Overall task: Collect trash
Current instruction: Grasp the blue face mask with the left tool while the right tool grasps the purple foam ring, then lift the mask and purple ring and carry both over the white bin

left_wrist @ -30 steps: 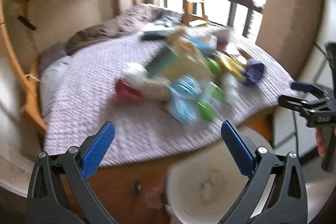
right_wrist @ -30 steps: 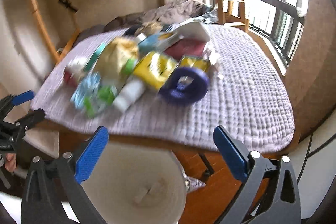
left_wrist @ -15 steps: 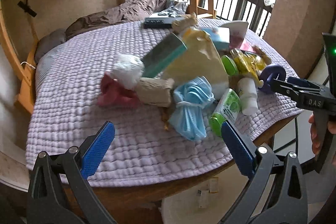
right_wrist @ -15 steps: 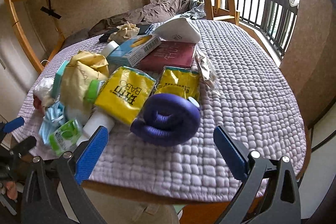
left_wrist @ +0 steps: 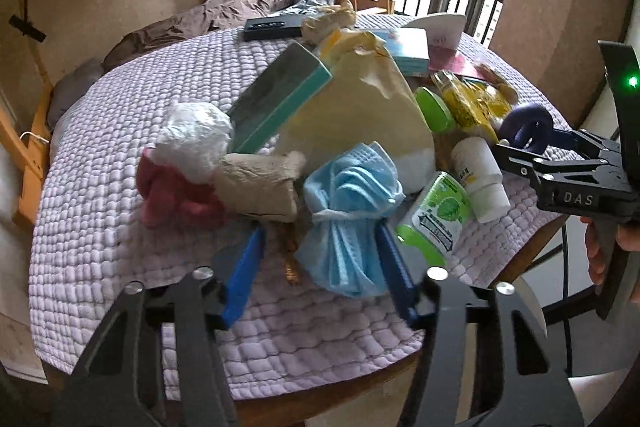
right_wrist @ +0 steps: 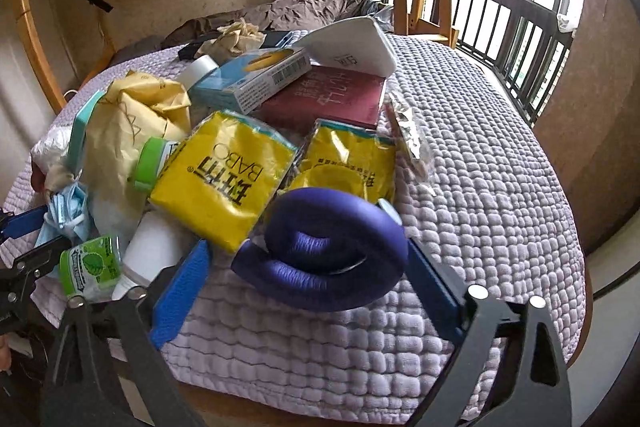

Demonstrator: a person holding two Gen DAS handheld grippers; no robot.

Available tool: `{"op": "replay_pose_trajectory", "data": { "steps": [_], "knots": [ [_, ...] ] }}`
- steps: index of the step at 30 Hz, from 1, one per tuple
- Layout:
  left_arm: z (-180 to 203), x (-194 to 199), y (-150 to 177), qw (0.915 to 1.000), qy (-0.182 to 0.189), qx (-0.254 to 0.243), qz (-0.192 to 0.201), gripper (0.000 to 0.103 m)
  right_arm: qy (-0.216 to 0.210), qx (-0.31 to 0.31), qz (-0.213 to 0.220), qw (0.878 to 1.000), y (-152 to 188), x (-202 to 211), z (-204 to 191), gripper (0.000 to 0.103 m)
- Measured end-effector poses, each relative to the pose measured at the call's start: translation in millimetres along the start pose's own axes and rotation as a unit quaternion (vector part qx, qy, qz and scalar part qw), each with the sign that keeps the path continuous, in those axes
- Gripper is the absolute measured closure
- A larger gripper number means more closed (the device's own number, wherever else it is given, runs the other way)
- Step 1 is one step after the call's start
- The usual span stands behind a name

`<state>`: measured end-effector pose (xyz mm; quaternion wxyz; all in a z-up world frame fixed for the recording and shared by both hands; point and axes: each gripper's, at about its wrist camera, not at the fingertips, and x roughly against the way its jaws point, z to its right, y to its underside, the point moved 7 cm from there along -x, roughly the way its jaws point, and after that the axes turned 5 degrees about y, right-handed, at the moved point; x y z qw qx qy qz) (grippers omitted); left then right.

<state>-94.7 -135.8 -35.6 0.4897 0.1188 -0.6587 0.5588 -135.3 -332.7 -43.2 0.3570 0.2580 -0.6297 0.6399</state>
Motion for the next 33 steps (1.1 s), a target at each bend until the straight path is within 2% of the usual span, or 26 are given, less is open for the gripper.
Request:
{"op": "replay_pose_trajectory", "data": {
  "steps": [6, 10, 21, 33],
  "knots": [
    [7.0, -4.3, 2.9, 0.9998, 0.009, -0.015, -0.006, 0.062, 0.001, 0.002, -0.003, 1.0, 3.1, -2.0, -1.2, 0.029],
    [7.0, -1.1, 2.0, 0.9999, 0.012, -0.01, -0.003, 0.07, -0.017, -0.017, -0.003, 1.0, 2.6, 0.3, 5.3, 0.03],
    [-5.4, 29.1, 6.6, 0.9996, 0.012, 0.018, 0.015, 0.07, -0.042, -0.035, 0.006, 0.998, 4.9, 24.0, 14.3, 0.03],
    [-18.2, 43.0, 11.0, 0.9977, 0.021, 0.063, 0.018, 0.07, -0.081, -0.017, 0.004, 0.997, 12.8, 53.3, -5.0, 0.03]
  ]
}}
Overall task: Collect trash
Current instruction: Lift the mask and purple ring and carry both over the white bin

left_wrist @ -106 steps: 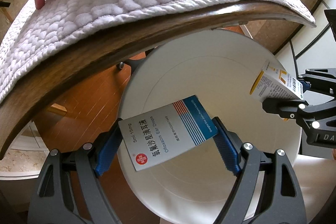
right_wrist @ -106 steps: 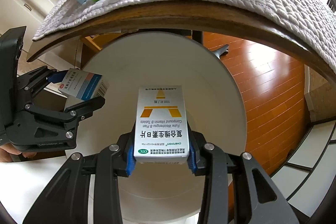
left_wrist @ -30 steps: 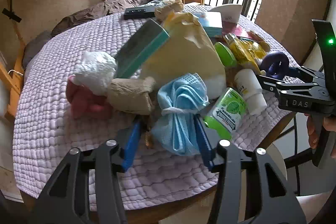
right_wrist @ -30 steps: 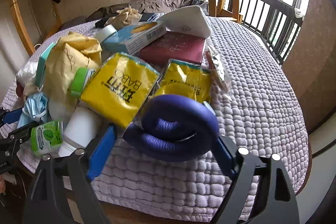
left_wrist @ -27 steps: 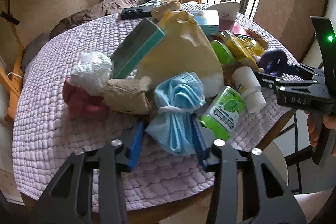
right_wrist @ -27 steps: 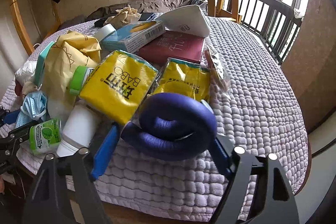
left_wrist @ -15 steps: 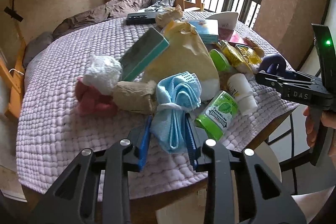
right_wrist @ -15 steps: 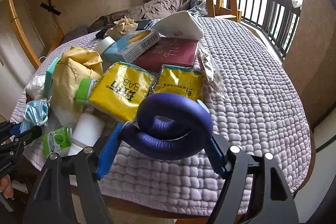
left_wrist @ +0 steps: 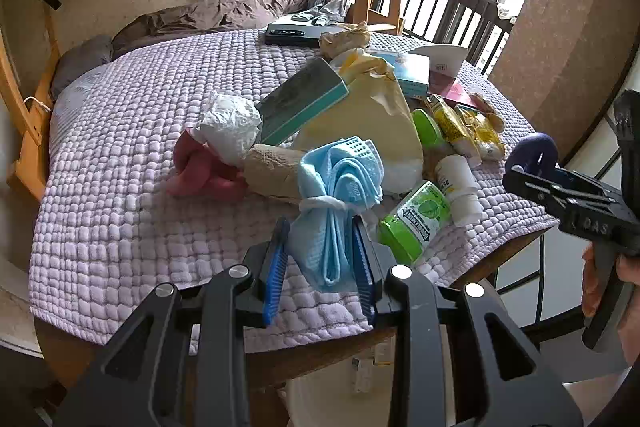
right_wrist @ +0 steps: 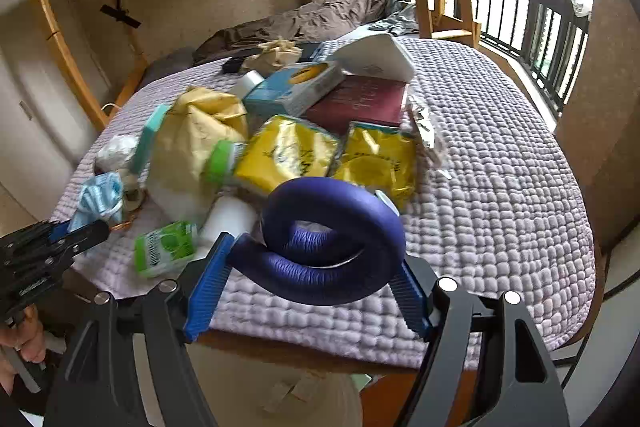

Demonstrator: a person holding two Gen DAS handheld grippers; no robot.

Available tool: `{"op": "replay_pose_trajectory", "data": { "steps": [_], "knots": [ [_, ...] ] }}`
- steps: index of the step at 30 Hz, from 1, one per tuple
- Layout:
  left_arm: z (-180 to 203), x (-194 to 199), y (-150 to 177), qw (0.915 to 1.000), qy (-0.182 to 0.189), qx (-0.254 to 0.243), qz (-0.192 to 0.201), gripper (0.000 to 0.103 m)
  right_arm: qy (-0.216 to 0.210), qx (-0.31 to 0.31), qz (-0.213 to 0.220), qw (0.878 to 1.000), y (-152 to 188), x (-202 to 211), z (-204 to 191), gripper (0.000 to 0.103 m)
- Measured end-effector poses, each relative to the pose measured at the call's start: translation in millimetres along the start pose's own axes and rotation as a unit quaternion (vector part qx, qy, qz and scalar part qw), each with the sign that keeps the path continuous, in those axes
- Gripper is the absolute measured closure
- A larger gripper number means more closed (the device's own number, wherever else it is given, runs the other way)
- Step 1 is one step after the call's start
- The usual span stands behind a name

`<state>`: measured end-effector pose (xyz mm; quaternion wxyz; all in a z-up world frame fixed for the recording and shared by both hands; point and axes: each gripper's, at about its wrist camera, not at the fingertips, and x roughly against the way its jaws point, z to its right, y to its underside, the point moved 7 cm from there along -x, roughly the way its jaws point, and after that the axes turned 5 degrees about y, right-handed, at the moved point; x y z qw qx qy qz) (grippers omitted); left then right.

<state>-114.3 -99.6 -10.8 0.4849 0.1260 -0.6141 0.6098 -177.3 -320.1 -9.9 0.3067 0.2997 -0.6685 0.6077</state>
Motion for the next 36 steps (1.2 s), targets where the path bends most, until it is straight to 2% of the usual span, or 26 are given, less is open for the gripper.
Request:
{"op": "replay_pose_trajectory", "data": {
  "steps": [12, 36],
  "knots": [
    [-0.3, 8.2, 12.7, 0.9997, -0.004, 0.014, -0.017, 0.07, -0.031, 0.035, -0.016, 0.999, 19.1, 16.7, -28.1, 0.03],
    [17.5, 28.8, 46.4, 0.9989, 0.019, -0.006, -0.042, 0.07, -0.067, 0.066, -0.04, 0.995, 56.0, 40.9, -51.0, 0.03]
  ]
}}
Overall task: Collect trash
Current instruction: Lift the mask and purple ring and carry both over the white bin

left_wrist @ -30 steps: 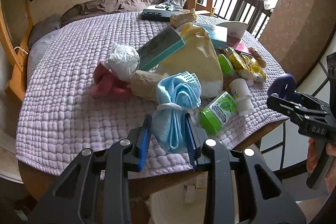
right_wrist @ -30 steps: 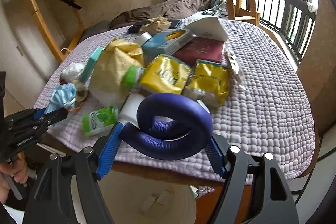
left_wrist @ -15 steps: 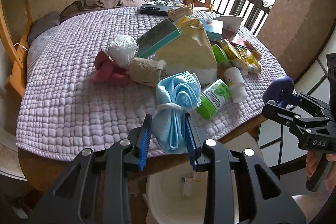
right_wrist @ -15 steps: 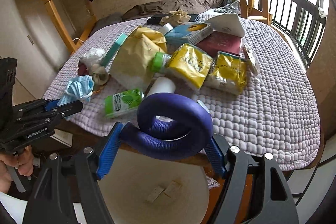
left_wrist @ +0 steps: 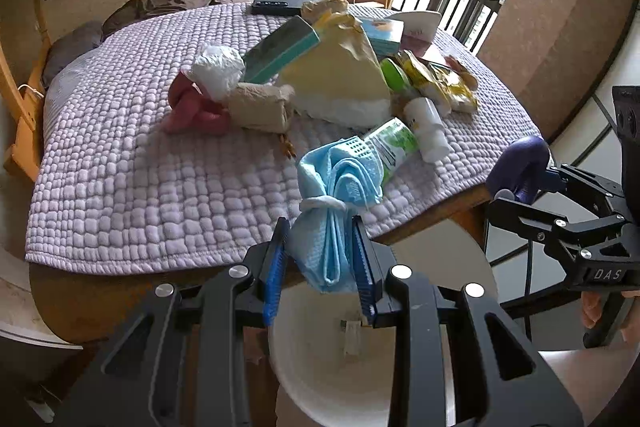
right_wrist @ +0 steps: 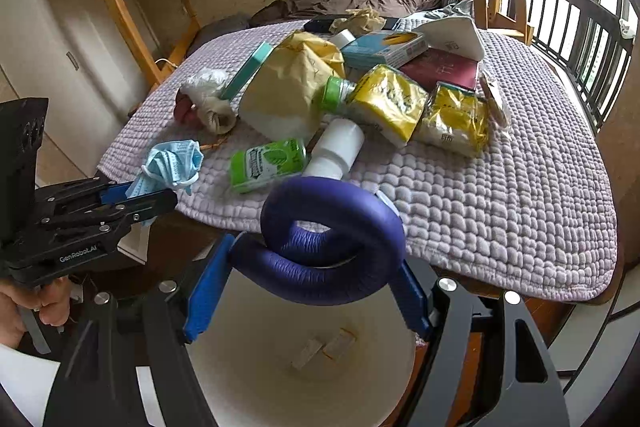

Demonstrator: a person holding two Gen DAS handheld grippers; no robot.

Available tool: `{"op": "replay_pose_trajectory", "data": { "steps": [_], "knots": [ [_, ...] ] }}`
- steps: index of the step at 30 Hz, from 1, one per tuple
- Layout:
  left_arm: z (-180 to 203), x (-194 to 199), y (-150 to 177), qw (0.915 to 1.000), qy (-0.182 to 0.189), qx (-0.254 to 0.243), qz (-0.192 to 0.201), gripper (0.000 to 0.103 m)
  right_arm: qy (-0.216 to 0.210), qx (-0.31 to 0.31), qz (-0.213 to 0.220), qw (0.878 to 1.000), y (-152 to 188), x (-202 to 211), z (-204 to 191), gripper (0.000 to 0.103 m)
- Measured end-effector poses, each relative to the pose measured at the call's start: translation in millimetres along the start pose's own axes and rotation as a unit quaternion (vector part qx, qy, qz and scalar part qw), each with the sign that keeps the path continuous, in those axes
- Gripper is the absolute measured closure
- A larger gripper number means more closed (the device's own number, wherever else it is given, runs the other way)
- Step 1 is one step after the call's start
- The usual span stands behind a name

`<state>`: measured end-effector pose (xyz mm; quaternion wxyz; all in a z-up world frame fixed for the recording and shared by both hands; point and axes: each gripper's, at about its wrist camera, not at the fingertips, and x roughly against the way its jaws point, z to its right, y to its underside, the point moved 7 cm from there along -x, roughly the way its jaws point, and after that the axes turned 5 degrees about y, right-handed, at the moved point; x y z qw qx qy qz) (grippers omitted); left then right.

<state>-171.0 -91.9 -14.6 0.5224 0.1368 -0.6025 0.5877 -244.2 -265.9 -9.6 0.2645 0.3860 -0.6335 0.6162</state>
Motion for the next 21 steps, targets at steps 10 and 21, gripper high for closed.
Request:
{"op": "replay_pose_trajectory", "data": {
  "steps": [10, 21],
  "knots": [
    [10.7, -3.7, 11.0, 0.9995, 0.011, -0.018, -0.023, 0.07, -0.012, 0.008, -0.014, 1.0, 10.0, -0.2, -6.5, 0.03],
    [23.0, -6.5, 21.3, 0.998, 0.026, -0.037, -0.044, 0.07, -0.025, 0.01, -0.027, 0.999, 23.1, 0.5, -9.8, 0.03]
  ]
}}
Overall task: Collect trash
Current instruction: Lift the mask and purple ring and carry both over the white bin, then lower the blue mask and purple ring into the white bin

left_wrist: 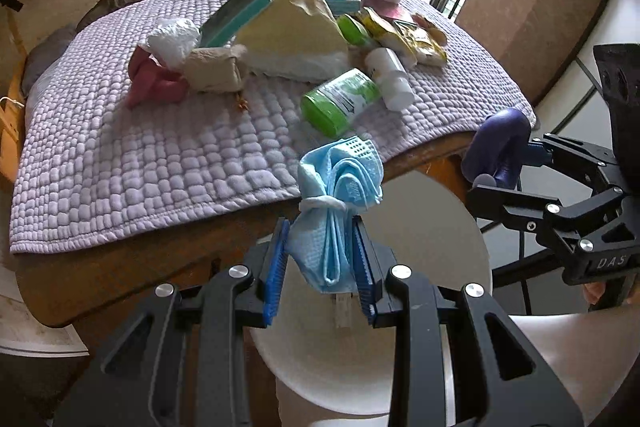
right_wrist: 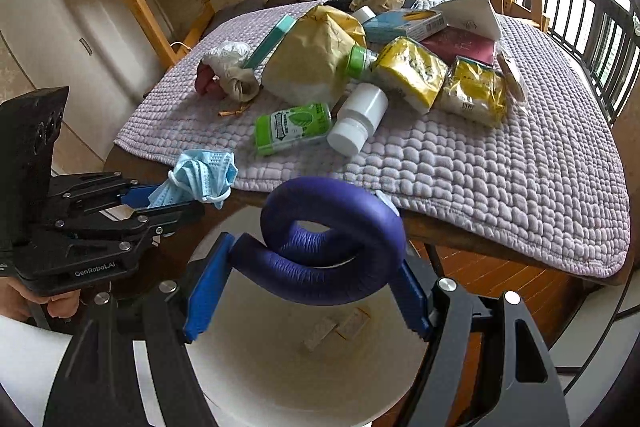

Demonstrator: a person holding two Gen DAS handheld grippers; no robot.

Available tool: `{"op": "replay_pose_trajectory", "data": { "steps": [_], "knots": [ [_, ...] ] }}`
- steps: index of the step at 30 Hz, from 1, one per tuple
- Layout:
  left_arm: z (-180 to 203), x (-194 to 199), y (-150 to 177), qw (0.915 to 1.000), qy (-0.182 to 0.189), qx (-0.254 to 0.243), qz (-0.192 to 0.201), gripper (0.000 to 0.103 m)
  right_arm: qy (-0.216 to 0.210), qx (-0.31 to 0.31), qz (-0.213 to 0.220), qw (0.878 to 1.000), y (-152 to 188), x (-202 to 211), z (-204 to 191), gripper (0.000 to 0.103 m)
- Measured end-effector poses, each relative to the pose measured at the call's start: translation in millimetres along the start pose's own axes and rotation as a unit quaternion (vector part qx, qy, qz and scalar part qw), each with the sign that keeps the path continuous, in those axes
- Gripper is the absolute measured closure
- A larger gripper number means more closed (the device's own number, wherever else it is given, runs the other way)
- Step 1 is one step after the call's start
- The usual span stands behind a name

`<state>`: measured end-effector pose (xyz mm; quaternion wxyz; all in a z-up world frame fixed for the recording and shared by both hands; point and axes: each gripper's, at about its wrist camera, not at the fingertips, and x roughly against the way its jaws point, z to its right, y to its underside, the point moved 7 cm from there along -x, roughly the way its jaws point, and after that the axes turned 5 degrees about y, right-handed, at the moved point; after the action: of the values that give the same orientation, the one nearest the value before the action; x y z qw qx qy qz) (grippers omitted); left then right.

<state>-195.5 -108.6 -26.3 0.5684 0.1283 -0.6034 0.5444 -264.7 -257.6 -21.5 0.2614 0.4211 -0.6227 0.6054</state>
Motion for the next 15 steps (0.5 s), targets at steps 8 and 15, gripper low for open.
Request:
{"op": "replay_pose_trajectory", "data": {
  "steps": [8, 15],
  "knots": [
    [12.4, -4.5, 7.0, 0.9996, 0.013, -0.019, -0.018, 0.07, -0.012, -0.013, -0.016, 1.0, 13.6, 0.1, 3.3, 0.03],
    [18.5, -12.9, 13.4, 0.9984, 0.022, -0.034, -0.039, 0.07, -0.018, -0.017, -0.029, 0.999, 21.2, -2.4, 3.0, 0.03]
  ]
}}
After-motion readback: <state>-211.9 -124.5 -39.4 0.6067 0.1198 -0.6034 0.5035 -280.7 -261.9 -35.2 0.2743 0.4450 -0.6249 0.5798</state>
